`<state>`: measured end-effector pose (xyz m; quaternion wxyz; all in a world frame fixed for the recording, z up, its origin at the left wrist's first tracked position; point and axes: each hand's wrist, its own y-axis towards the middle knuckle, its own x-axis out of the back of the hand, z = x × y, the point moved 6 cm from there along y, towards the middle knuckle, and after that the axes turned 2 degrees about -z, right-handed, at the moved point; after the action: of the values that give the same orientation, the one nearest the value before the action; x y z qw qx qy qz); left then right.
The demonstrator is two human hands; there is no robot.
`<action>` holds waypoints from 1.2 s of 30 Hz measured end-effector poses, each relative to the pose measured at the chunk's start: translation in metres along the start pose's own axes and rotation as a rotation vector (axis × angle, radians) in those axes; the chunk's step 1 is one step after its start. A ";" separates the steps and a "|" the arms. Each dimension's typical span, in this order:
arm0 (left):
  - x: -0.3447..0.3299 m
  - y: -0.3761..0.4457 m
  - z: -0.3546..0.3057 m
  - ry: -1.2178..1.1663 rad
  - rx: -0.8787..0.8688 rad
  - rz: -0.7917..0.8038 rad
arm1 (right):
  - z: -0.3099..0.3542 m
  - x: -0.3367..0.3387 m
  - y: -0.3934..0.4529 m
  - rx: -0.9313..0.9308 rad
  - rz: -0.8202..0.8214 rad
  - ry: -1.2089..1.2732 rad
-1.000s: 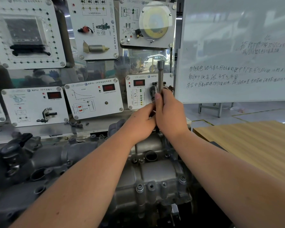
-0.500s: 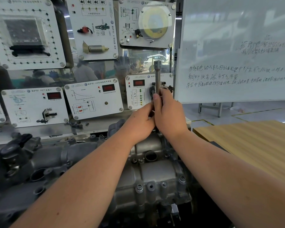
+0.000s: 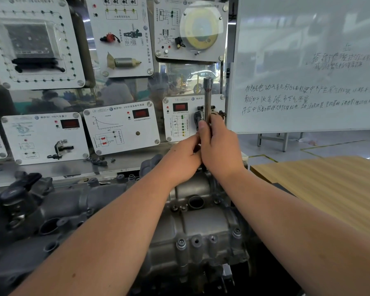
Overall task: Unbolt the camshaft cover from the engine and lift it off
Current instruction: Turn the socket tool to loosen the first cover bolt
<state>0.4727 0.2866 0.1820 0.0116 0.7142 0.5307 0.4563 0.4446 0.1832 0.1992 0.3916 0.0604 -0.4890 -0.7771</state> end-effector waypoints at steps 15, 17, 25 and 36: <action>0.001 0.001 0.002 -0.032 -0.013 -0.020 | 0.000 -0.001 0.001 0.002 0.003 0.014; 0.000 0.001 0.002 -0.034 -0.019 -0.005 | -0.001 0.000 0.001 -0.013 -0.007 0.032; 0.000 0.004 0.005 -0.007 -0.006 -0.024 | 0.000 0.000 -0.001 0.001 0.009 0.040; 0.000 0.003 0.003 -0.004 -0.023 -0.011 | 0.002 0.001 -0.001 0.005 -0.008 0.042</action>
<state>0.4769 0.2866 0.1823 0.0234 0.7119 0.5293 0.4611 0.4424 0.1844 0.2002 0.3985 0.0798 -0.4823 -0.7760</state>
